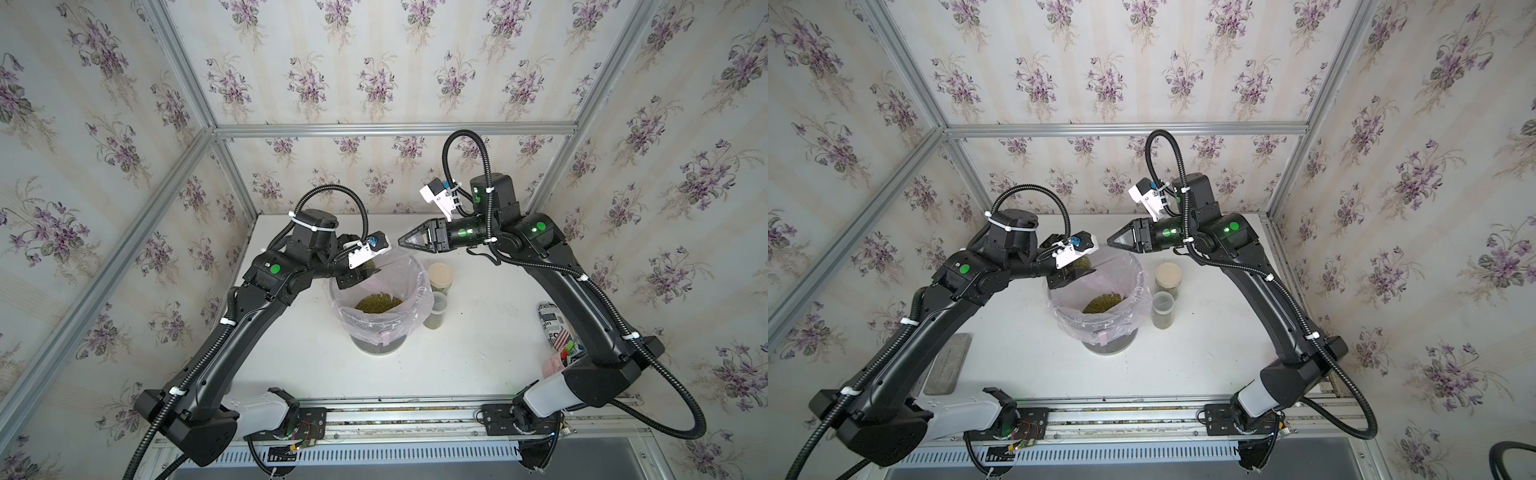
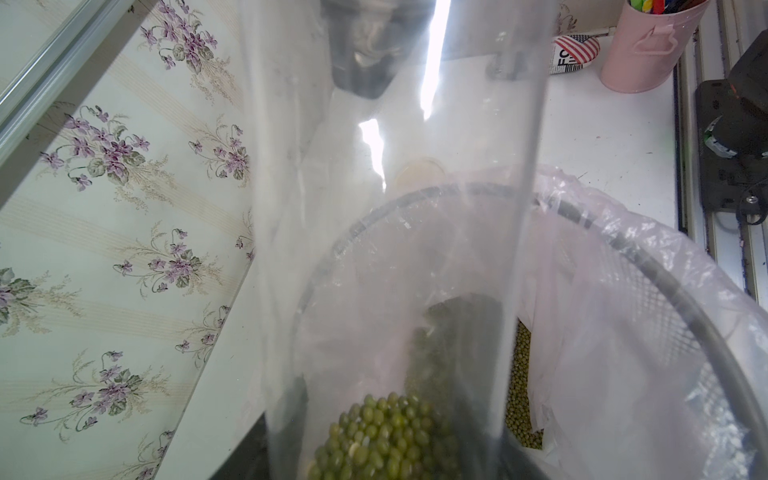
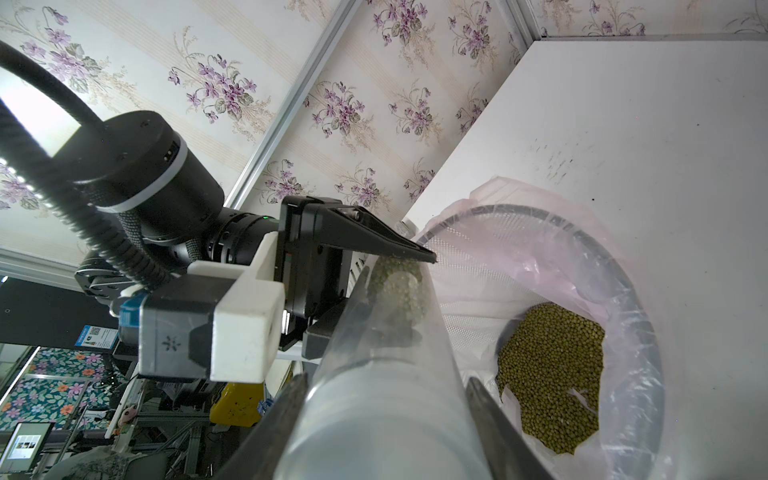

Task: Empty moldy mung beans from jars
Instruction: Pick up the jar from the center of the board.

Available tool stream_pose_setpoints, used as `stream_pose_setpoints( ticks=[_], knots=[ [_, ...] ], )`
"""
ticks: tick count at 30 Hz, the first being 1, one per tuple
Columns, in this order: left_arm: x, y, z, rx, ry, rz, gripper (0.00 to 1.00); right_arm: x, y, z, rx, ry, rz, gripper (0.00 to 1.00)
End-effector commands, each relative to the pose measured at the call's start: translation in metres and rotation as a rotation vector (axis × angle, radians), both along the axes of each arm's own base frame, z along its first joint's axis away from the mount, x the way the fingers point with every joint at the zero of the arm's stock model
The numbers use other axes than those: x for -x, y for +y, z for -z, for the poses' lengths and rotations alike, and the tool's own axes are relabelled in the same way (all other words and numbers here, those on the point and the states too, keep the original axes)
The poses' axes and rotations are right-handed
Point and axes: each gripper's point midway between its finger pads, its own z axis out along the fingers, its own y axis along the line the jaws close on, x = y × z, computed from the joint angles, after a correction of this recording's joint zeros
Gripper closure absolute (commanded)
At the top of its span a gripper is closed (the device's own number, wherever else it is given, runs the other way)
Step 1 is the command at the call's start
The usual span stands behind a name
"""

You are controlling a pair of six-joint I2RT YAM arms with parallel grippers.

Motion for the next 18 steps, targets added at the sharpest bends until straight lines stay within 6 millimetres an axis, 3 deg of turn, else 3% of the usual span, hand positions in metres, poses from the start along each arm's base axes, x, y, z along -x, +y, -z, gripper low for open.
stream_pose_setpoints(
  ticks=[1, 12, 18],
  knots=[
    [-0.0011, -0.0025, -0.0038, 0.012, -0.018, 0.01, 0.57, -0.0017, 0.0029, -0.0107, -0.034, -0.042, -0.008, 0.62],
    [-0.007, -0.0021, -0.0039, 0.012, -0.031, -0.01, 0.58, 0.0001, 0.0003, -0.0092, -0.027, -0.048, -0.003, 0.5],
    [-0.0083, -0.0019, -0.0041, 0.015, -0.041, -0.014, 0.55, -0.0002, -0.0028, -0.0122, -0.023, -0.067, 0.018, 0.32]
  ],
)
